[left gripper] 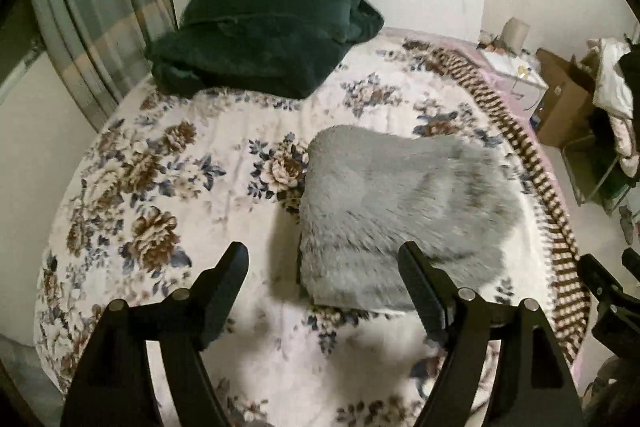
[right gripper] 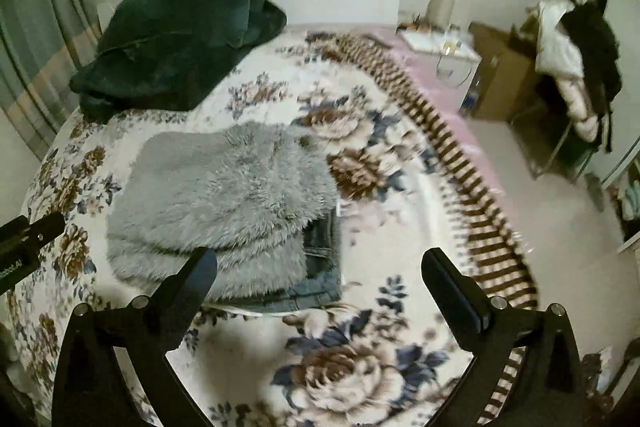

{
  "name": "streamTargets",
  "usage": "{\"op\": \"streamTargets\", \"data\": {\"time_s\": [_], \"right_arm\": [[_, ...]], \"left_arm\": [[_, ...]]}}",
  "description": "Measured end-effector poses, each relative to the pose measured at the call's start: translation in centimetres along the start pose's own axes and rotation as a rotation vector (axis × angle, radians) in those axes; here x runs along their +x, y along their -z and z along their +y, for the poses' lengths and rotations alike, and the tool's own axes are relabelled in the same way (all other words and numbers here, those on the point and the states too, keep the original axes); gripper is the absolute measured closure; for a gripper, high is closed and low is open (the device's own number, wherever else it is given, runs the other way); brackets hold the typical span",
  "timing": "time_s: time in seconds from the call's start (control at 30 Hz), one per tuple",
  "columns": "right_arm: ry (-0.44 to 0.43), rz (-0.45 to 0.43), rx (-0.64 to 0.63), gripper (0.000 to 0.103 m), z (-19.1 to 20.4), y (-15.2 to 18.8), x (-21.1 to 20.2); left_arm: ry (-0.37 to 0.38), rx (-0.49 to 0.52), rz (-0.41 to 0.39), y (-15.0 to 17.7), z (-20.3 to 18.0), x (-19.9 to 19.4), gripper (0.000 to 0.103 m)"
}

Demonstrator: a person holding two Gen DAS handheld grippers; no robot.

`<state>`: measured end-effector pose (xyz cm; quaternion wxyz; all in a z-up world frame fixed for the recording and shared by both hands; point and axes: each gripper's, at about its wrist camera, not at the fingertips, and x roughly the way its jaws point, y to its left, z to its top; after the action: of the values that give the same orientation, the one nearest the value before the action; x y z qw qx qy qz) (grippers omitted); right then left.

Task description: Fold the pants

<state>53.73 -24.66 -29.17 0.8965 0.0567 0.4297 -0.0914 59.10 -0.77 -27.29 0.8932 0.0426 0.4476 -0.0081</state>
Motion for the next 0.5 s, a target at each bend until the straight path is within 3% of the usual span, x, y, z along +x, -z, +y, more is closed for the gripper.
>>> {"op": "streamTargets", "data": {"time_s": [0.3,0.5], "right_arm": [[-0.008,-0.162,0.036,0.000,-2.4,2.1,-20.9],[-0.022,-0.239,0.018,0.000,-3.3,4.0,-31.4]], "left_arm": [[0.032,-0.015,-0.118,2.0,-0.7,-15.5,0.027],[0.013,-0.015,-0.182,4.6,-0.9,-23.1,0.027]]}}
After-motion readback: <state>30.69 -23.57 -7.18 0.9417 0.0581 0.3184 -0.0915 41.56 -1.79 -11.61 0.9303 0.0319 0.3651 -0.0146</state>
